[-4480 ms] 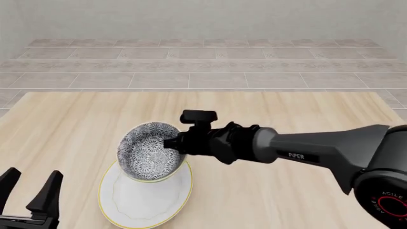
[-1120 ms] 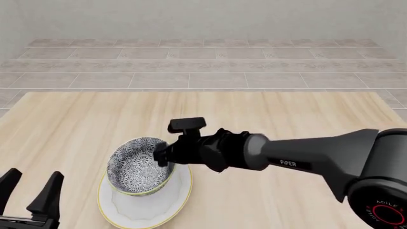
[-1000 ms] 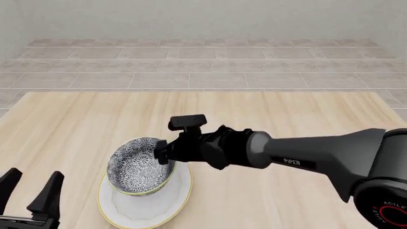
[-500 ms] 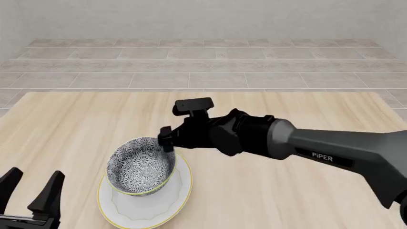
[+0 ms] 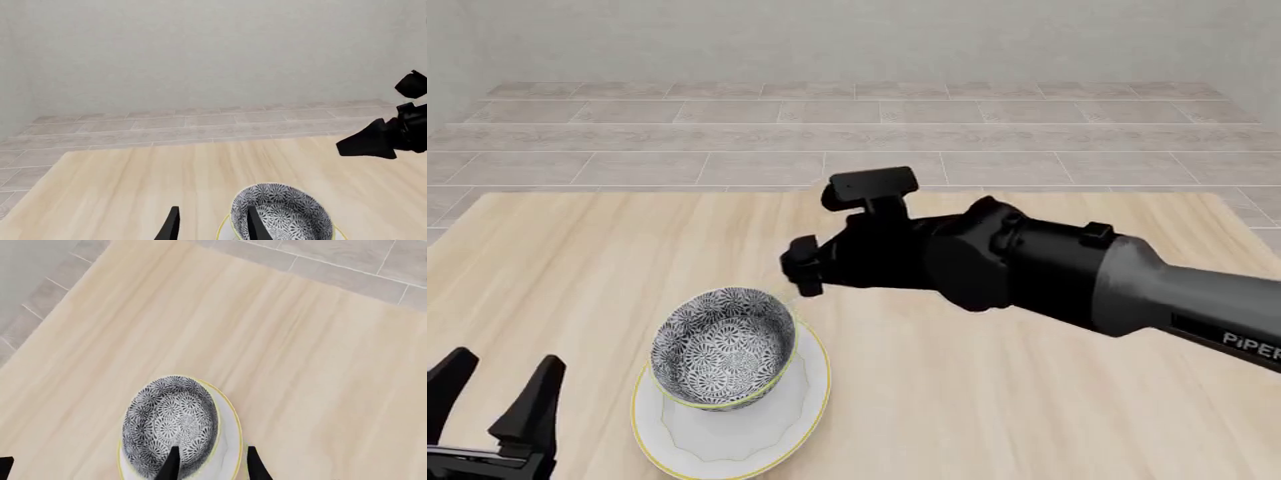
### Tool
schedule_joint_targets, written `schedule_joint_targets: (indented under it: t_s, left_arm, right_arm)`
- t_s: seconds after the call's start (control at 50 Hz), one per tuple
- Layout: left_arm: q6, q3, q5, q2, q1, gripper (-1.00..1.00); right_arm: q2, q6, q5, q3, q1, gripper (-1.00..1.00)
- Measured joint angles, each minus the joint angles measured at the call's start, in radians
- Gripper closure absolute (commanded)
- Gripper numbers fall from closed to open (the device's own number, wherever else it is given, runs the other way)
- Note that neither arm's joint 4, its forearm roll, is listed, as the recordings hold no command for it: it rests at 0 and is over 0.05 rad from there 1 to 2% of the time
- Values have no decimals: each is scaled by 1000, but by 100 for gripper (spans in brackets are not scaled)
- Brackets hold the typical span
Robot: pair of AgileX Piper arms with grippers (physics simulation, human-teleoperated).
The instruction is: Put the bowl on the plate.
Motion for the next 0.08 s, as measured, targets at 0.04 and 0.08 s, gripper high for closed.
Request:
schedule_joint_targets:
  t_s: [0.04, 0.08]
  left_arm:
    - [0, 0, -3, 4, 0, -100]
    - [0, 0, -6, 8, -1, -100]
  right_arm:
    - [-18, 0, 0, 10, 2, -100]
    - [-36, 1, -1, 21, 5, -100]
